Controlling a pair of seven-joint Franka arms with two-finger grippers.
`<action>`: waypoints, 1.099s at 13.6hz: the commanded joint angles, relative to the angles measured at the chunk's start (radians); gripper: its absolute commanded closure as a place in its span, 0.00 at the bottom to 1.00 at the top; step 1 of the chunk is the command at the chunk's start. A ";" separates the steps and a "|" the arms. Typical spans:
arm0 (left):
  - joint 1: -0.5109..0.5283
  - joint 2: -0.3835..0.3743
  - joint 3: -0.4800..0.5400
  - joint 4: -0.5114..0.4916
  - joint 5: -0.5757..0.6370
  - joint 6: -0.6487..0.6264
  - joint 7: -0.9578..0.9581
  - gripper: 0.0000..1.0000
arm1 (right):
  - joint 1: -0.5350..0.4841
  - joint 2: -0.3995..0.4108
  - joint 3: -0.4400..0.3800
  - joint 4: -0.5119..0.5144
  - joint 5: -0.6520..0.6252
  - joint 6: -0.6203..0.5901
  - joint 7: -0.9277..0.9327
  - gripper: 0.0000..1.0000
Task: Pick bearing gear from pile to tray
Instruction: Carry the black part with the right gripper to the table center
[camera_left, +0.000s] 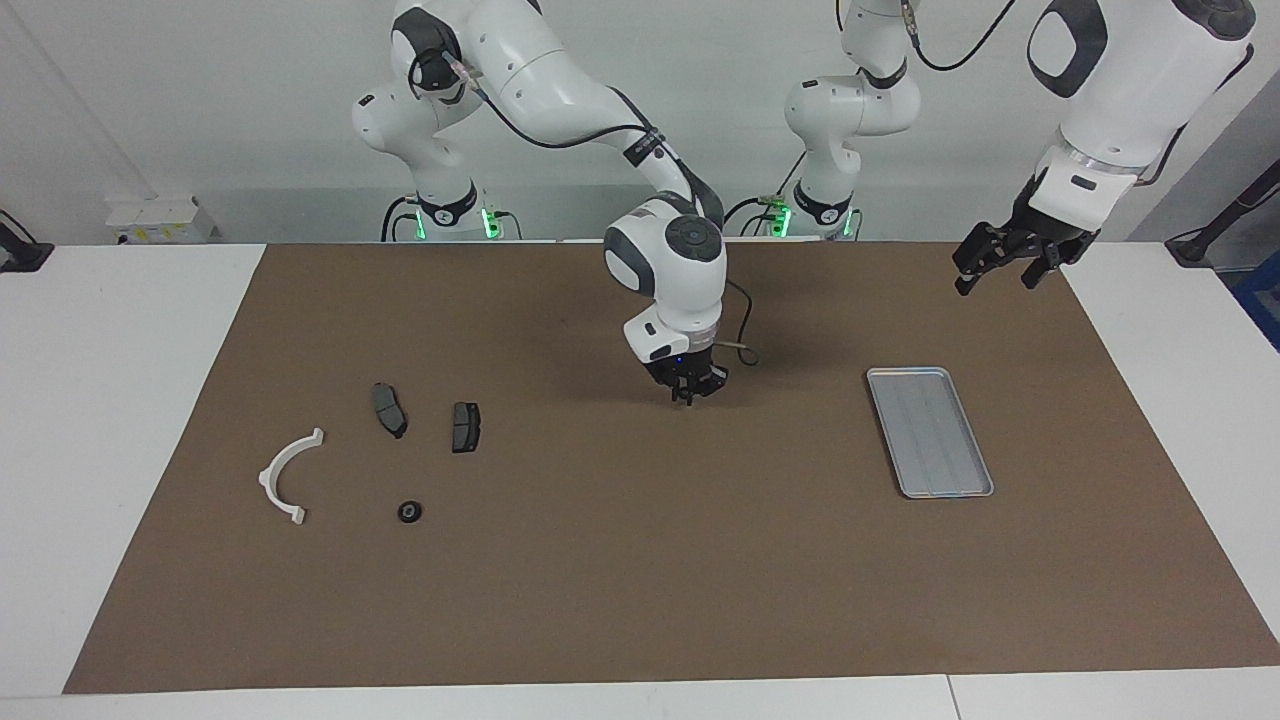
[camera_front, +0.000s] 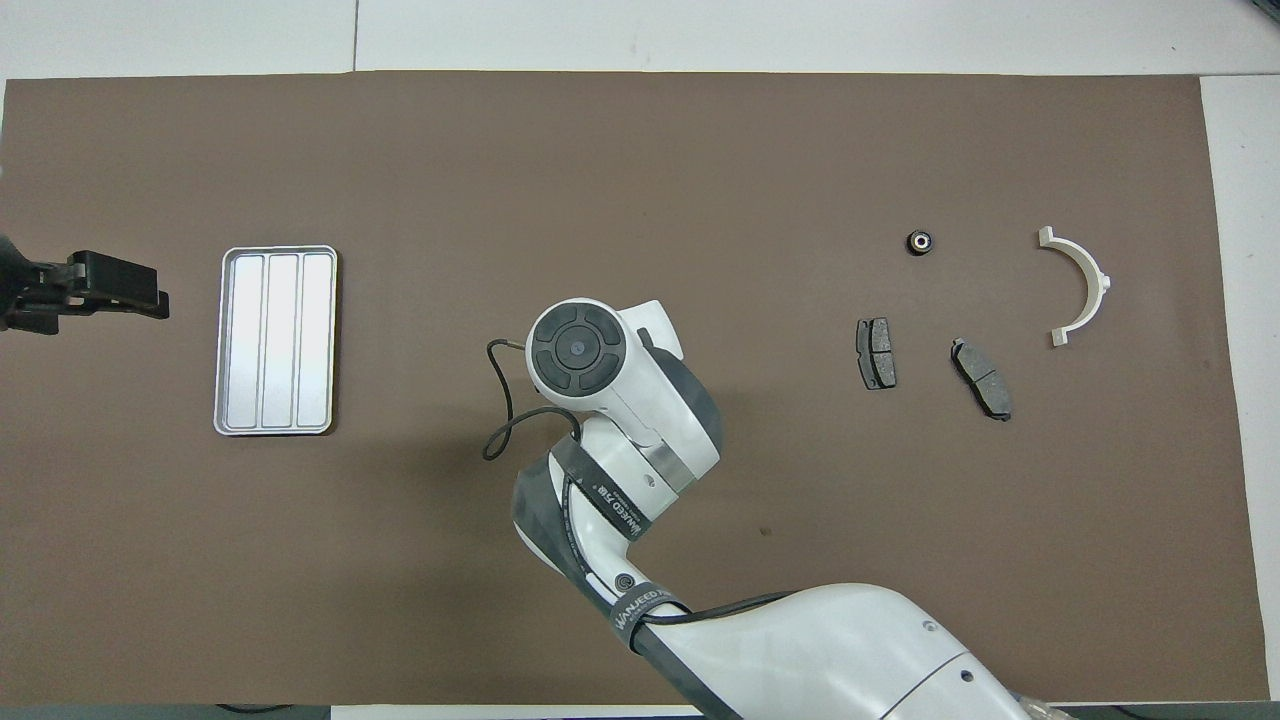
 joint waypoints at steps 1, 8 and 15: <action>0.004 -0.028 -0.005 -0.026 0.013 -0.008 0.001 0.00 | 0.011 0.015 -0.002 0.018 0.018 0.015 0.019 1.00; 0.004 -0.028 -0.005 -0.026 0.013 -0.008 0.003 0.00 | 0.020 0.030 -0.002 -0.012 0.015 0.061 0.027 1.00; 0.004 -0.028 -0.005 -0.026 0.014 -0.008 0.001 0.00 | 0.011 0.030 -0.002 0.009 0.015 0.013 0.024 0.00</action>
